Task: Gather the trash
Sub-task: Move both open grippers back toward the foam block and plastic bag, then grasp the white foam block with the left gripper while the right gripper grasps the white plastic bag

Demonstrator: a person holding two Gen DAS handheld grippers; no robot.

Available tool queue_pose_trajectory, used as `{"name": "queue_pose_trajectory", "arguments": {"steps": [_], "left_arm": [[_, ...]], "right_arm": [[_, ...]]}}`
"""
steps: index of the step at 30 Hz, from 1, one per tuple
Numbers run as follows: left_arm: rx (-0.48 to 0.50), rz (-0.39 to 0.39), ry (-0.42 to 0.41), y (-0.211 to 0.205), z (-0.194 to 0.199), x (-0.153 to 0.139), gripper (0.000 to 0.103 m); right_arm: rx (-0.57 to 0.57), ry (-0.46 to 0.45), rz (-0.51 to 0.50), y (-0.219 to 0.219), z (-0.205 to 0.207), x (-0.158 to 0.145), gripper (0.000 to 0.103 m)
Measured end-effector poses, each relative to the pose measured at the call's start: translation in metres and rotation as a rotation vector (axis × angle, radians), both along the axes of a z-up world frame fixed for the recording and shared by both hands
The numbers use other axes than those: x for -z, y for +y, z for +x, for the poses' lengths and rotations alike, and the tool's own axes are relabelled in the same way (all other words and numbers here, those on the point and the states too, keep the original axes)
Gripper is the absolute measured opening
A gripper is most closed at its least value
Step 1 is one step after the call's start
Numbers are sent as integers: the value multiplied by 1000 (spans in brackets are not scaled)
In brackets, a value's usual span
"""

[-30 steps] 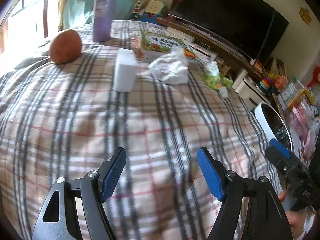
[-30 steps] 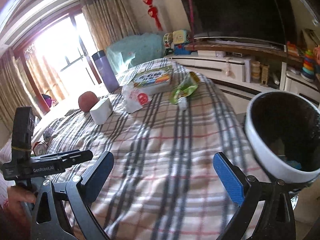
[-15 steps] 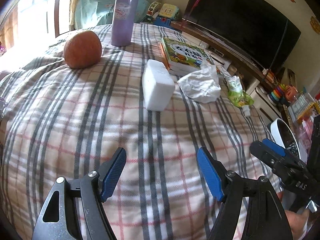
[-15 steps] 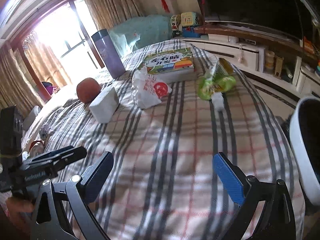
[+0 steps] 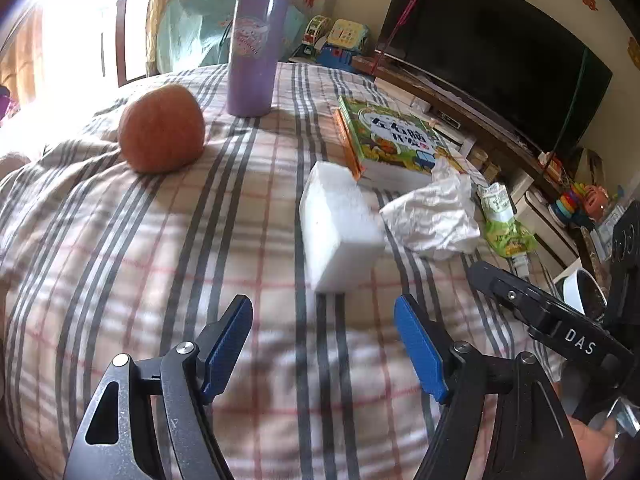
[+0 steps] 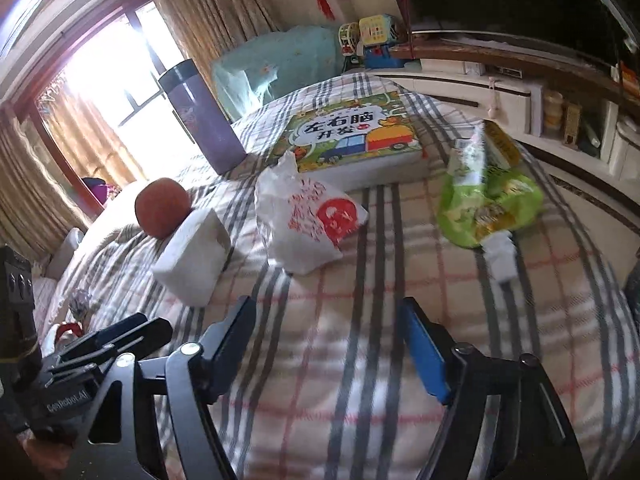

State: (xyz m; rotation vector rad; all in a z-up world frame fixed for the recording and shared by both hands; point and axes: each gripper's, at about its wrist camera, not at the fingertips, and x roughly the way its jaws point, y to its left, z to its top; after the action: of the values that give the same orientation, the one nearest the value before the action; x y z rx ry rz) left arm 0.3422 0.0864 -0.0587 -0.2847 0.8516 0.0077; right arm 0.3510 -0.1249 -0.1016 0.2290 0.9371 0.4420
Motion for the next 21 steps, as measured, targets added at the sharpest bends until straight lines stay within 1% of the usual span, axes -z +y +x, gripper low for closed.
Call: {"name": "queue_pose_trajectory", "arguments": {"steps": [8, 10, 11, 12, 13, 14, 15, 16, 21], "left_arm": [[-9, 24, -8, -4, 30, 11, 71], [-6, 28, -10, -6, 35, 14, 64], [5, 22, -7, -7, 39, 16, 53], [19, 14, -1, -8, 41, 17, 39], [27, 9, 4, -8, 43, 18, 34], [36, 10, 9, -10, 45, 20, 33], [38, 18, 5, -10, 45, 19, 32], [44, 23, -1, -11, 44, 19, 32], [77, 10, -5, -17, 31, 16, 30]], "right_arm": [[-6, -19, 10, 14, 26, 3, 71], [-10, -24, 1, 18, 31, 4, 64], [-11, -21, -3, 20, 33, 5, 55], [-16, -13, 0, 21, 35, 7, 44], [-20, -10, 4, 21, 35, 7, 38], [-22, -12, 2, 21, 35, 8, 37], [-23, -21, 2, 20, 33, 7, 28], [-24, -26, 2, 19, 31, 5, 16], [-29, -24, 4, 7, 15, 3, 11]]}}
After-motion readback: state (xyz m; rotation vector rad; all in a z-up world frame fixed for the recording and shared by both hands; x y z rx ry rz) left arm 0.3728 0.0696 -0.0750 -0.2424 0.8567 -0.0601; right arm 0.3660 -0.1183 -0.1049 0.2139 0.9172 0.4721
